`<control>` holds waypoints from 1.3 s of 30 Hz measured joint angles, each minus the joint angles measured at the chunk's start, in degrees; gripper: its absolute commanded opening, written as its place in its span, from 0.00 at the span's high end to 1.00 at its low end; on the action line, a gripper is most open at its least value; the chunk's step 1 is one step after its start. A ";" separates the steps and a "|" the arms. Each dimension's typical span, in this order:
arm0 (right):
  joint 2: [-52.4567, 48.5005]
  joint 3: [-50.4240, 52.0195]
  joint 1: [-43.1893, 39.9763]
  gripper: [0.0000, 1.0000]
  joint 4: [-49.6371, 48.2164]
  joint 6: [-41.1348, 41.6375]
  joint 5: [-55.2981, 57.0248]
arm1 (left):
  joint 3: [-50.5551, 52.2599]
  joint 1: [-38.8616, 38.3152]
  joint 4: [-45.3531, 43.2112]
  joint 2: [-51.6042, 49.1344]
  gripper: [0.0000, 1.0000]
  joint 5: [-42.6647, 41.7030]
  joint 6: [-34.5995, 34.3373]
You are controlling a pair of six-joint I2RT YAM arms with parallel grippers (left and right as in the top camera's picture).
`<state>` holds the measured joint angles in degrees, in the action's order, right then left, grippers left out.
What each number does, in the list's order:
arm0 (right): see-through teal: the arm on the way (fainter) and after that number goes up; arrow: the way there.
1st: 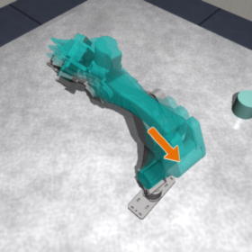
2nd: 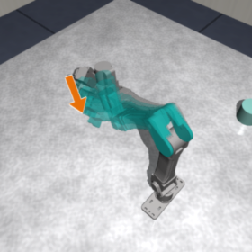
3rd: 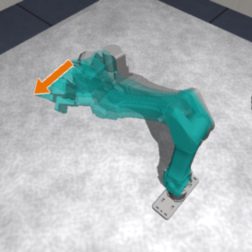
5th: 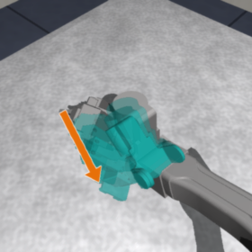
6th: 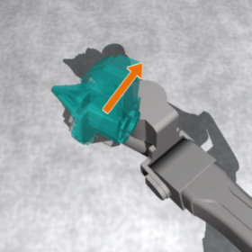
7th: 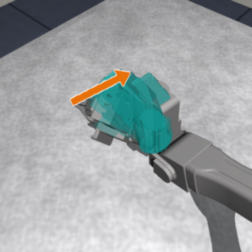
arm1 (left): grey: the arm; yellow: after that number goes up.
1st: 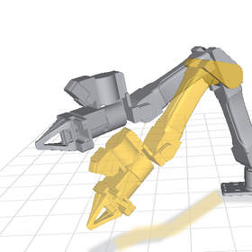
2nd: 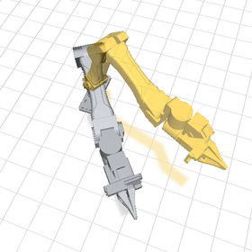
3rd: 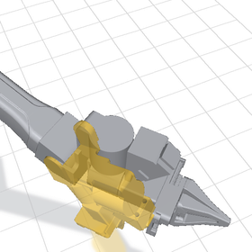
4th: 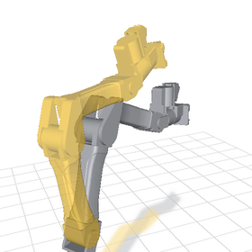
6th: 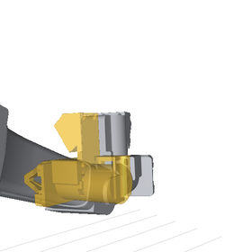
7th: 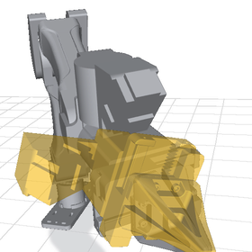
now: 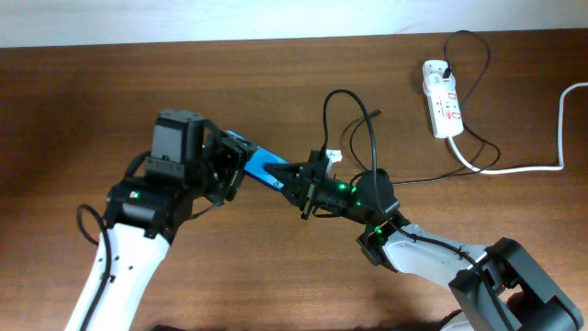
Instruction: Plug charger to phone and switch on socket
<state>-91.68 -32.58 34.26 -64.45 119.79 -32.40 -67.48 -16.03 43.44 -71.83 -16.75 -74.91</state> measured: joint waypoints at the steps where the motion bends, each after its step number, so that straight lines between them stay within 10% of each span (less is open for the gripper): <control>1: 0.00 0.00 0.00 0.96 -0.17 0.02 0.02 | 0.00 -0.09 0.00 -0.39 0.45 0.11 -0.04; 5: 0.00 0.00 0.00 0.96 -0.35 0.00 0.04 | 0.00 -0.09 0.00 -2.62 0.63 0.35 -0.28; 39: 0.11 -0.02 0.00 0.96 0.17 0.15 2.27 | 0.17 -0.15 -2.12 -2.75 0.92 0.81 -6.43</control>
<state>-91.57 -32.60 34.26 -64.27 119.94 -30.13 -67.31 -16.19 41.32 -74.59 -15.94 -81.34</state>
